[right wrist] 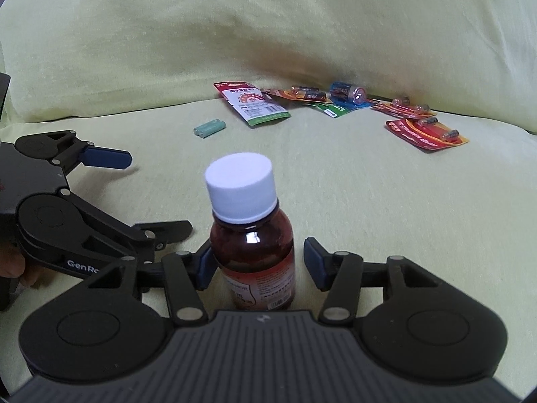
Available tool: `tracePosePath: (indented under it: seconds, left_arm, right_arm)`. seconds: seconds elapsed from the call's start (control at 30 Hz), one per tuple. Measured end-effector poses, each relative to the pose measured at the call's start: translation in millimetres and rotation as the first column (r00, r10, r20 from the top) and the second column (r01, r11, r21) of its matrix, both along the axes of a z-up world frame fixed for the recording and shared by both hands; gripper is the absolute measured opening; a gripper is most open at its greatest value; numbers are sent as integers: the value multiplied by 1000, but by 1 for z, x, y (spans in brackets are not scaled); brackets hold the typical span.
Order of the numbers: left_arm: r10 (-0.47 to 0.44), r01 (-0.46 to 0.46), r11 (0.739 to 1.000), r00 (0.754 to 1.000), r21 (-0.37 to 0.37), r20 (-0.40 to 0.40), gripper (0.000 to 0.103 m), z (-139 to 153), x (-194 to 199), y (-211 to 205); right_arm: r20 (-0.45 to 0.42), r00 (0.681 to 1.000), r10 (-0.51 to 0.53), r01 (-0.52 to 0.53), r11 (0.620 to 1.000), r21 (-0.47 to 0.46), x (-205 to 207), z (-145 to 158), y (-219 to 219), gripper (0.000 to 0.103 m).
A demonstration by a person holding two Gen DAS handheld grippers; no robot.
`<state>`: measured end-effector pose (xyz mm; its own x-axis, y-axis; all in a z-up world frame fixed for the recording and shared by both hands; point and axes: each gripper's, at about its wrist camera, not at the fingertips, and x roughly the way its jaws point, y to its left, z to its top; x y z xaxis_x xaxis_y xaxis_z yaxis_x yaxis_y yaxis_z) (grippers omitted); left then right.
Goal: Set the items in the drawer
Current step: 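Lift the brown bottle with the right gripper and set it upright, then carry the brown bottle with the right gripper away from the sofa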
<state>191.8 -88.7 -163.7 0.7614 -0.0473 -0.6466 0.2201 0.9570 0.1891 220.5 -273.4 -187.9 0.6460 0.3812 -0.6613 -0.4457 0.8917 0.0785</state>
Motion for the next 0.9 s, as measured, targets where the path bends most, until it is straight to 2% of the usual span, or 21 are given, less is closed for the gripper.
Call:
tracePosePath:
  seconds: [0.07, 0.23, 0.47, 0.67, 0.9]
  left_arm:
    - [-2, 2, 1000, 1000, 3, -3, 103, -1, 0, -1]
    - [-22, 22, 1000, 1000, 13, -5, 103, -3, -1, -4]
    - [-89, 88, 996, 996, 26, 12, 103, -5, -5, -15]
    - [-122, 122, 993, 992, -2, 39, 102, -2, -8, -15]
    - [-141, 142, 990, 987, -5, 83, 102, 1, -12, -16]
  right_arm:
    - [-4, 1000, -2, 2, 1000, 7, 1, 1, 0, 41]
    - [-19, 999, -46, 47, 998, 45, 3, 4, -2, 41]
    - [-13, 995, -97, 98, 977, 192, 4, 20, -18, 41]
    - [-61, 996, -62, 79, 940, 333, 7, 28, -24, 41]
    - [-121, 992, -43, 85, 925, 369, 6, 25, -24, 41]
